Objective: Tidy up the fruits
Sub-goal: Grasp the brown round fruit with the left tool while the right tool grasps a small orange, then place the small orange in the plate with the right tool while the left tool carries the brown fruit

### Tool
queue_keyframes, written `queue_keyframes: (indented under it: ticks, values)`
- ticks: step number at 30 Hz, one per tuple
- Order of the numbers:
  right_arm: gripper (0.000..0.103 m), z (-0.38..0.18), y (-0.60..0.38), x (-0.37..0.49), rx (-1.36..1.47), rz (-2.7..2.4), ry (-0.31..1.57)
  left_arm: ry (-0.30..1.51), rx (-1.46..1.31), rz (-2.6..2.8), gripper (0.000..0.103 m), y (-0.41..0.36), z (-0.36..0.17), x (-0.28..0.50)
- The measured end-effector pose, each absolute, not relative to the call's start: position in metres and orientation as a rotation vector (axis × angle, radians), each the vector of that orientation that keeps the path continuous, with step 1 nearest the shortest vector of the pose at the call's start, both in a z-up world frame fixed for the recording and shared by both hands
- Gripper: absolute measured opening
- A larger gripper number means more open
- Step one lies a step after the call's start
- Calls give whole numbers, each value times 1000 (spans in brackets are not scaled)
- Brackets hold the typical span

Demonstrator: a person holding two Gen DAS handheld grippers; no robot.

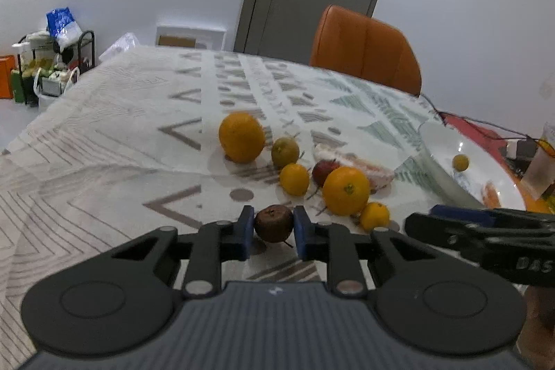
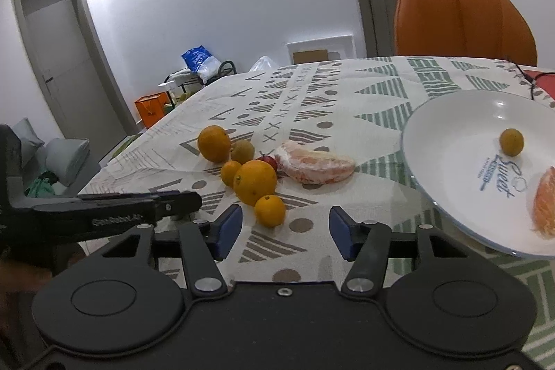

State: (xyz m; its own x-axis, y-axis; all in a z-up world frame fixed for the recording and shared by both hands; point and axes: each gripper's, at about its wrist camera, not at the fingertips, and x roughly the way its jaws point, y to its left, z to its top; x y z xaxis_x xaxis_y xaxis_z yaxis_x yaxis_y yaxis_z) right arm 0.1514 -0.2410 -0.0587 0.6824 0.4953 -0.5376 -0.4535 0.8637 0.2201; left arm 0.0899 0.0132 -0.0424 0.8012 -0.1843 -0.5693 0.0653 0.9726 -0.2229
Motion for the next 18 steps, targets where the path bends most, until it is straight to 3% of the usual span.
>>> queue_keyframes:
  ticks: [12,13,14,15,18]
  values:
    - [47,-66,-222,164,72,554,642,629,-197,-83,22,30,-35,82]
    - [42,-68,-221,166,73,557,644,628,-199,-83,22,31,-35,81]
    - [28,-70,-221,168,74,560,651,628,-199,-84,22,31,-34,81]
    - [22,-73,-220,170,79,561,667,628,-200,-85,22,30,-34,80]
    - [21,-72,-224,168,91,556,659,621,-198,-95,22,27,-30,79]
